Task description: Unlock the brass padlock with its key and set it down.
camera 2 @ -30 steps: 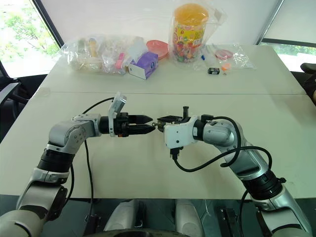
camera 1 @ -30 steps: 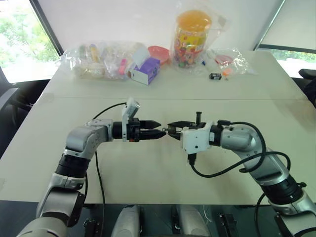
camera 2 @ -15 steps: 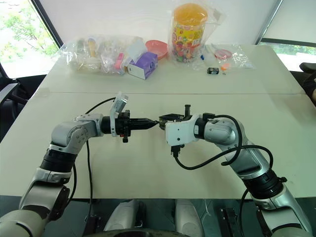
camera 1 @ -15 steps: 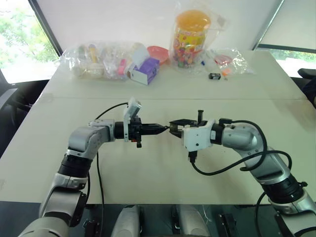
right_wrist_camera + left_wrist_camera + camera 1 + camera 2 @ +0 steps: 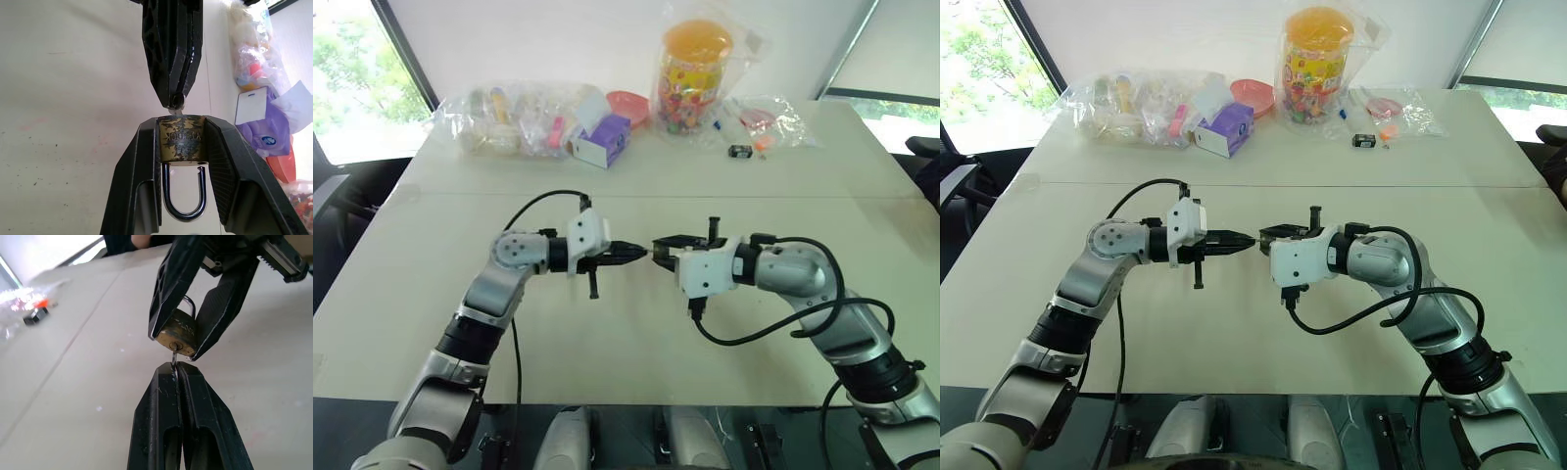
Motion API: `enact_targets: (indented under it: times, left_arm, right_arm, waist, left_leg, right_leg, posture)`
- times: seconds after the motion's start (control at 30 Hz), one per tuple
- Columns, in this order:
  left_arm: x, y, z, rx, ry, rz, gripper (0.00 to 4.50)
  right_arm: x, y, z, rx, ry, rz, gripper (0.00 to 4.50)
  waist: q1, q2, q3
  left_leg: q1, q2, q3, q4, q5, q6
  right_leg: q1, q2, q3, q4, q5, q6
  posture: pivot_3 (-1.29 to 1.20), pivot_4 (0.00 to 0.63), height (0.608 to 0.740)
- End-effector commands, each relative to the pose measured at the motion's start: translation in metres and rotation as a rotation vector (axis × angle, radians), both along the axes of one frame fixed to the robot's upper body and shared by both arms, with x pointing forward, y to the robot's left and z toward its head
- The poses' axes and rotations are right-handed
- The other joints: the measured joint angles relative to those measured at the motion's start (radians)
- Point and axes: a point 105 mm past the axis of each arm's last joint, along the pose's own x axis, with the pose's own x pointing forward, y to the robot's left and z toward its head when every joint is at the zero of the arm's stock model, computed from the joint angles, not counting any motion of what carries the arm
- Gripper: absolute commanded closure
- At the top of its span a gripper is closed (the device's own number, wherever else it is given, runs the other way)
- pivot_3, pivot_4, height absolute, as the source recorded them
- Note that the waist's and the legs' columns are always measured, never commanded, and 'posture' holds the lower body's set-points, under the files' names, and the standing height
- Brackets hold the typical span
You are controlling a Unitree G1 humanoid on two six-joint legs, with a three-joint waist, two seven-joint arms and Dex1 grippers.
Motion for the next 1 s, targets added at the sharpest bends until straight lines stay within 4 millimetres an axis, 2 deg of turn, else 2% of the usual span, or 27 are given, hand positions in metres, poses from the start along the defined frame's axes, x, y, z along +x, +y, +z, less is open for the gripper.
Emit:
enact_targets:
  times: [0.03, 0.07, 0.13, 0.17, 0.2, 0.27, 0.4, 0.67, 1.0]
  left_arm:
    - [-0.005, -0.013, 0.013, -0.054, 0.026, -0.042, 4.44]
    - [-0.003, -0.011, 0.012, -0.081, 0.152, -0.024, 4.44]
    - [-0.006, -0.003, 0.024, -0.236, 0.587, -0.054, 4.44]
    - [-0.010, -0.002, 0.030, -0.278, 0.703, -0.092, 4.44]
    - [-0.012, -0.001, 0.034, -0.291, 0.767, -0.105, 4.20]
    - [-0.018, 0.001, 0.039, -0.289, 0.822, -0.132, 3.56]
    - [-0.019, 0.000, 0.035, -0.272, 0.857, -0.097, 1.52]
    - [-0.015, -0.011, 0.012, -0.204, 0.831, -0.011, 1.52]
    - [-0.005, -0.016, 0.003, -0.217, 0.819, 0.031, 1.52]
  right_arm:
    - [-0.014, 0.016, 0.011, 0.007, -0.055, 0.099, 3.79]
    - [-0.013, 0.016, 0.011, 0.002, -0.058, 0.098, 3.79]
    - [-0.012, 0.013, 0.011, -0.014, -0.067, 0.096, 3.79]
    - [-0.012, 0.013, 0.010, -0.018, -0.069, 0.096, 3.79]
    - [-0.011, 0.012, 0.010, -0.023, -0.071, 0.097, 3.79]
    - [-0.011, 0.012, 0.009, -0.028, -0.073, 0.098, 3.79]
    - [-0.010, 0.011, 0.009, -0.033, -0.078, 0.098, 3.79]
    - [-0.010, 0.013, 0.010, -0.033, -0.084, 0.100, 3.79]
    - [-0.011, 0.012, 0.011, -0.030, -0.085, 0.096, 3.79]
  waist:
    - [0.001, 0.000, 0.000]
    - [0.001, 0.000, 0.000]
    - [-0.002, 0.000, 0.000]
    - [-0.003, 0.000, 0.000]
    - [-0.005, 0.000, 0.000]
    - [-0.007, 0.000, 0.000]
    - [-0.003, 0.000, 0.000]
    - [-0.001, 0.000, 0.000]
    - [-0.001, 0.000, 0.000]
  left_leg:
    - [0.000, 0.000, 0.000, 0.000, 0.000, 0.000]
    - [0.000, 0.000, 0.000, 0.000, 0.000, 0.000]
    - [0.000, 0.000, 0.000, 0.000, 0.000, 0.000]
    - [0.000, 0.000, 0.000, 0.000, 0.000, 0.000]
    - [0.000, 0.000, 0.000, 0.000, 0.000, 0.000]
    - [0.000, 0.001, -0.001, 0.000, 0.000, 0.000]
    - [0.000, 0.001, -0.001, 0.000, 0.000, 0.000]
    - [0.000, 0.000, -0.001, 0.000, 0.000, -0.001]
    - [0.000, 0.000, -0.001, 0.000, 0.001, -0.001]
  right_leg:
    - [0.000, 0.000, 0.000, 0.000, 0.000, 0.000]
    - [0.000, 0.000, 0.000, 0.000, 0.000, 0.000]
    - [0.000, 0.000, 0.000, 0.000, 0.000, 0.000]
    - [0.000, 0.001, 0.000, 0.001, 0.000, 0.000]
    - [0.000, 0.001, 0.000, 0.001, 0.000, 0.000]
    - [0.000, 0.002, 0.000, 0.001, 0.000, 0.000]
    - [0.000, 0.001, 0.000, 0.002, 0.000, 0.000]
    - [0.000, 0.000, 0.000, 0.002, 0.000, 0.000]
    - [0.000, 0.000, 0.000, 0.002, 0.000, 0.000]
  posture:
    - [0.00, 0.150, 0.735]
    - [0.00, 0.150, 0.735]
    - [0.00, 0.150, 0.735]
    - [0.00, 0.150, 0.735]
    - [0.00, 0.150, 0.735]
    - [0.00, 0.150, 0.735]
    - [0.00, 0.150, 0.735]
    - [0.00, 0.150, 0.735]
    - [0.00, 0.150, 0.735]
